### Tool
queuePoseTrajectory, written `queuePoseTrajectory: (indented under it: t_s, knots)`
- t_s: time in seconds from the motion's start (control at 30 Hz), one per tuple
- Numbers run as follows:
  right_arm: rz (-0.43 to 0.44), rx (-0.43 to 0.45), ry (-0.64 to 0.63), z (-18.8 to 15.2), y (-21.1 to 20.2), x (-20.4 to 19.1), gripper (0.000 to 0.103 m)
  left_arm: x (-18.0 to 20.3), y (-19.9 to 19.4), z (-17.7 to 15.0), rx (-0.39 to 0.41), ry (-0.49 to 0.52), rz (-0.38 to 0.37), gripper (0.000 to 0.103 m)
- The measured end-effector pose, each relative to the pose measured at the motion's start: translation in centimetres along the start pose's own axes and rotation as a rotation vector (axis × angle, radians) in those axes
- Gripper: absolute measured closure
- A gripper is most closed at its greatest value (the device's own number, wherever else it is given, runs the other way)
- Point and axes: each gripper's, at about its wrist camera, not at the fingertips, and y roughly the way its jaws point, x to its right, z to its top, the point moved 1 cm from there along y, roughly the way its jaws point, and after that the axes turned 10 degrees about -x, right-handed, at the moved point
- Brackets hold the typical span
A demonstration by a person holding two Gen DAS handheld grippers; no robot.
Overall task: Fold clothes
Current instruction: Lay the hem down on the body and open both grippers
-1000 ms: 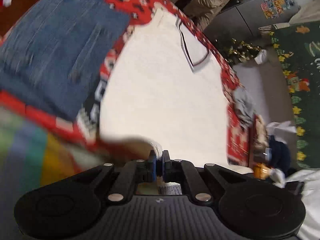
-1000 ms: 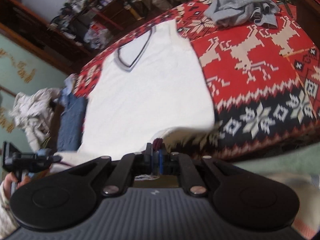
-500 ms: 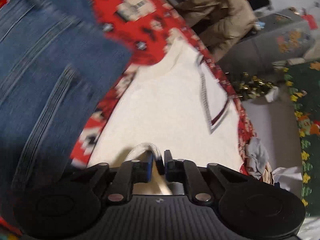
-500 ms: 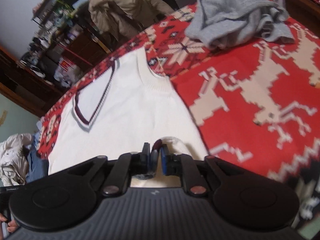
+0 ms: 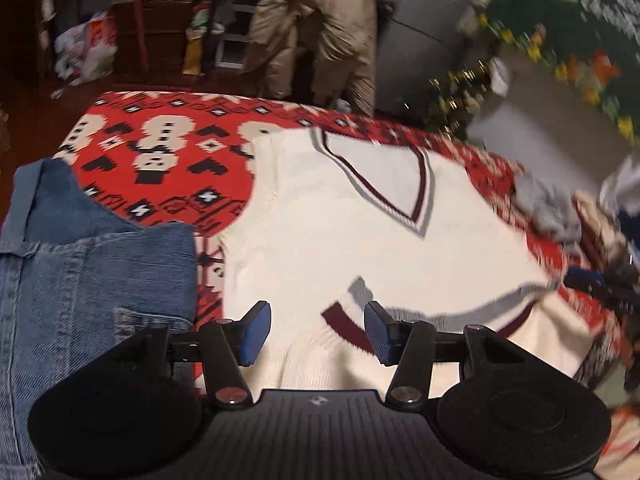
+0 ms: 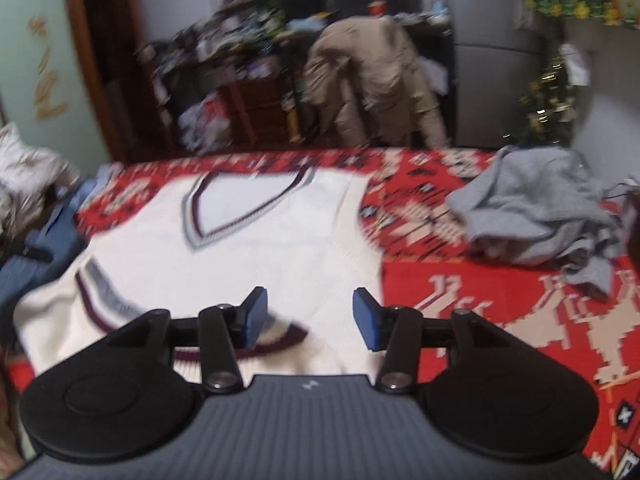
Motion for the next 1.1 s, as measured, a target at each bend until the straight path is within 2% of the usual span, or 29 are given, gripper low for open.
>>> queuePoseTrajectory:
  t_s: [0.13,0.23,0.3,0.4,0.5,0.6,0.63,0.67,0.7,0.73,0.77,0.8,0.83,0.9,1.0,1.1]
  knots:
    - [0.024,-0.037,-0.103,-0.2,1.3,-1.1,0.052,1.3,0.8,-0.6,-0.028,0.085,0.017,0.054]
    - [0.058,-0.027,-0.087,-0.3,1.2,-0.6,0.052,1.2,1.9,-0.5,-0.051,0.100,0.043,0.054]
    - [0.041,-0.033,-0.089,-0.5,1.4,-0.4,0.052,1.0,2.6,-0.3,-0.064,0.100,0.053,0.054]
    - [0.015,-0.073,-0.123,-0.7,2.6,-0.3,0.052,0.2,3.3,0.1,-0.076,0.067,0.024,0.054]
    - [0.032,-0.091,-0.140,-0.6,3.6,-0.3,0.052,-0.3,3.8,0.4,-0.098,0.032,-0.040,0.061]
    - [0.039,-0.100,-0.131,-0.3,4.6,0.1,0.052,-0.2,4.2,0.3,-0.105,0.037,-0.046,0.061]
    - [0.048,-0.108,-0.116,-0.2,4.9,0.3,0.058,-0.1,4.2,0.3,-0.103,0.037,-0.046,0.061]
    - [0.057,-0.117,-0.101,-0.2,5.2,0.5,0.071,-0.1,4.2,0.3,-0.102,0.034,-0.047,0.061]
    - [0.065,-0.125,-0.085,-0.1,5.4,0.6,0.076,-0.1,4.2,0.3,-0.101,0.027,-0.050,0.061]
    - [0.072,-0.131,-0.074,0.0,5.6,0.7,0.081,-0.2,4.3,0.3,-0.098,0.017,-0.054,0.066]
    - [0.075,-0.134,-0.071,0.0,5.6,0.5,0.090,-0.3,4.3,0.3,-0.098,0.008,-0.054,0.079]
    - [0.073,-0.135,-0.069,0.1,5.6,0.4,0.091,-0.4,4.3,0.4,-0.100,-0.003,-0.053,0.085]
    - [0.059,-0.132,-0.073,0.2,5.5,0.1,0.092,-0.4,4.1,0.4,-0.095,-0.009,-0.054,0.096]
    - [0.029,-0.128,-0.088,0.2,5.6,-0.5,0.094,-0.4,3.6,0.5,-0.074,-0.014,-0.057,0.097]
    - [-0.016,-0.125,-0.101,0.2,5.6,-1.3,0.095,-0.1,2.1,0.6,-0.022,-0.016,-0.020,0.097]
    - [-0.030,-0.074,-0.062,0.5,4.3,-1.5,0.095,0.0,0.1,0.6,0.028,-0.037,0.004,0.097]
